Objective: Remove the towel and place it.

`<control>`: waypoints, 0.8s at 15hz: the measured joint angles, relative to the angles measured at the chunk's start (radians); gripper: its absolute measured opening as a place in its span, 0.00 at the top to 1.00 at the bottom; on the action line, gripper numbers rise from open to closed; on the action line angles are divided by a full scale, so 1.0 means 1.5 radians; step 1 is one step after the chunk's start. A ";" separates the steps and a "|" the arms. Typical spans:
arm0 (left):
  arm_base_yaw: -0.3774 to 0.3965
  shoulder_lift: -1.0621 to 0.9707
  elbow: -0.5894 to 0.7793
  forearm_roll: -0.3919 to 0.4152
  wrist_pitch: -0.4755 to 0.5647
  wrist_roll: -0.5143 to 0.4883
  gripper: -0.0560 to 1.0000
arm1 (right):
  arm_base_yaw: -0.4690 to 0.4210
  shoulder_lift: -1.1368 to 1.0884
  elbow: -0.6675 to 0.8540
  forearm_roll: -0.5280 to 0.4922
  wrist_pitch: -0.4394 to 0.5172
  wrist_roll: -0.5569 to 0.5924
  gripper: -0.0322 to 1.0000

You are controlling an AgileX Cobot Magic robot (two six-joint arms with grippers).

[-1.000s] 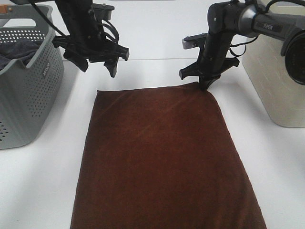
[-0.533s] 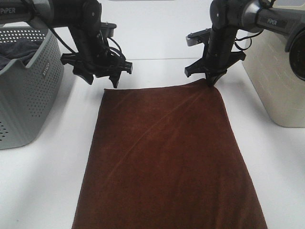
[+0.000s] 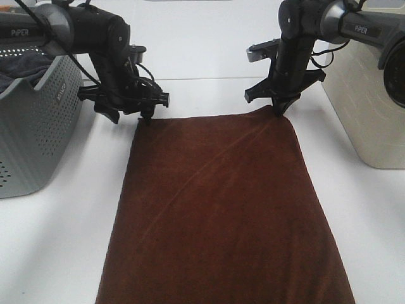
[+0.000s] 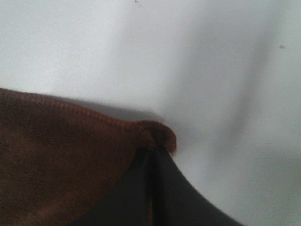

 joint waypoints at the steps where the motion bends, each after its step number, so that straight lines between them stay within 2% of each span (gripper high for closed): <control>1: -0.001 0.009 0.000 -0.006 -0.009 0.000 0.35 | 0.000 0.000 0.000 0.002 0.000 0.000 0.97; 4: -0.001 0.023 -0.001 -0.023 -0.035 0.001 0.45 | 0.000 0.000 0.000 0.004 0.000 0.000 0.97; 5: -0.001 0.025 -0.001 -0.022 -0.045 0.004 0.52 | 0.000 0.000 0.000 0.004 0.000 0.000 0.97; 7: -0.001 0.025 -0.001 -0.019 -0.061 0.015 0.73 | 0.000 0.000 0.000 0.004 0.000 0.000 0.97; 8: -0.001 0.027 -0.001 -0.019 -0.072 0.045 0.86 | 0.000 0.000 0.000 0.005 0.000 0.000 0.97; 9: -0.001 0.028 -0.001 -0.019 -0.075 0.058 0.93 | 0.000 0.000 0.000 0.005 -0.002 0.000 0.97; 10: -0.001 0.027 -0.001 -0.019 -0.085 0.083 0.94 | 0.000 0.000 0.000 0.002 -0.007 0.000 0.97; 12: -0.001 0.030 -0.010 -0.009 -0.105 0.092 0.94 | 0.000 0.000 0.000 -0.017 -0.028 0.000 0.97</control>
